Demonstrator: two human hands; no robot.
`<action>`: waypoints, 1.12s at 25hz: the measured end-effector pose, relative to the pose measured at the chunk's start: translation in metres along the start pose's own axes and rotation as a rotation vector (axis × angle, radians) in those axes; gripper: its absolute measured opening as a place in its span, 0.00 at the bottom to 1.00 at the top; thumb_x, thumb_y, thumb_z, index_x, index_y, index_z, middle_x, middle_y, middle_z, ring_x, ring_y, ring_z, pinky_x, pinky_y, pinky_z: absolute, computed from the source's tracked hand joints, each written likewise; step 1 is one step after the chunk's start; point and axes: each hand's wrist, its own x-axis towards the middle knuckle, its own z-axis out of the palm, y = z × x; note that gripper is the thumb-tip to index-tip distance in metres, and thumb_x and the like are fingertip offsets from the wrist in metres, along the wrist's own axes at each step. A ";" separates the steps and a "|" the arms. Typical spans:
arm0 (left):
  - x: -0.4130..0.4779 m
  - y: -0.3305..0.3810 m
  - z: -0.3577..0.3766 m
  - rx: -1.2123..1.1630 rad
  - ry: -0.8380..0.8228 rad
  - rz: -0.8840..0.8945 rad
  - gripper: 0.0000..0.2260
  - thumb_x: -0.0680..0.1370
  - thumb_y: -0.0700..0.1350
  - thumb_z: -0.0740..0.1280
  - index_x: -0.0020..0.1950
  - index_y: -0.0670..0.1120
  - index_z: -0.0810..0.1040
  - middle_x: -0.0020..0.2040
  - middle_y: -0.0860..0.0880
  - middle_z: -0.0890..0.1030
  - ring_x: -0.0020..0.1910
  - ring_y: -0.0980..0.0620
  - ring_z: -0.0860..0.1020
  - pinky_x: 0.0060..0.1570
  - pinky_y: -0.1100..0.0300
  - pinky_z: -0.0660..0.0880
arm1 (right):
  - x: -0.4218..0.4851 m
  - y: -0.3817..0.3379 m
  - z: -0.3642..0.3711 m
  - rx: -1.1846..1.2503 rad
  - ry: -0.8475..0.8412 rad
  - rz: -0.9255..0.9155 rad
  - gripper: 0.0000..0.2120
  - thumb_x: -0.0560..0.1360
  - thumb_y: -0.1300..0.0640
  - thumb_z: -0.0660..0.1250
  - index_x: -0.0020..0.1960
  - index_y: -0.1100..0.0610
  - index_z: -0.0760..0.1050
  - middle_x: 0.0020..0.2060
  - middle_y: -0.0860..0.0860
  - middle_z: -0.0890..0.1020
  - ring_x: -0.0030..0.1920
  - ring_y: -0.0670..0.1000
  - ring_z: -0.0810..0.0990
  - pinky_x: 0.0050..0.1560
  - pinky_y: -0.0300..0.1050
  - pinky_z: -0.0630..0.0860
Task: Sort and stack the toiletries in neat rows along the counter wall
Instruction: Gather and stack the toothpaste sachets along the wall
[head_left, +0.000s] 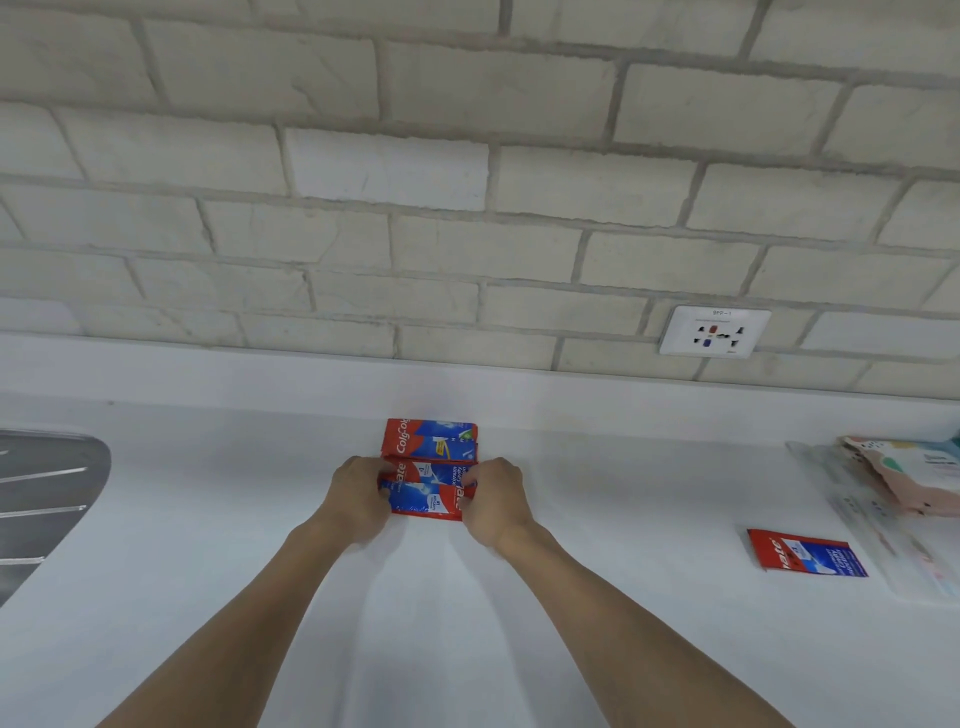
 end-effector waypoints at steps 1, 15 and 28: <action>0.001 -0.002 0.000 -0.006 0.003 0.002 0.15 0.80 0.37 0.61 0.67 0.43 0.74 0.66 0.43 0.74 0.64 0.47 0.75 0.59 0.57 0.74 | 0.001 -0.002 0.001 -0.002 0.002 0.000 0.18 0.77 0.55 0.69 0.65 0.60 0.76 0.61 0.56 0.78 0.60 0.51 0.78 0.61 0.44 0.77; -0.003 0.001 0.005 -0.013 0.165 -0.047 0.18 0.76 0.42 0.63 0.65 0.48 0.68 0.60 0.45 0.75 0.62 0.44 0.71 0.56 0.54 0.68 | -0.026 0.030 -0.023 0.168 0.061 -0.062 0.12 0.79 0.58 0.65 0.62 0.56 0.77 0.60 0.52 0.78 0.52 0.46 0.75 0.52 0.32 0.69; -0.090 0.160 0.083 -0.147 0.087 0.320 0.13 0.76 0.43 0.67 0.60 0.46 0.75 0.56 0.46 0.76 0.51 0.49 0.76 0.52 0.62 0.72 | -0.108 0.155 -0.116 0.254 0.251 0.054 0.09 0.77 0.60 0.66 0.54 0.51 0.81 0.52 0.46 0.79 0.48 0.43 0.75 0.41 0.24 0.67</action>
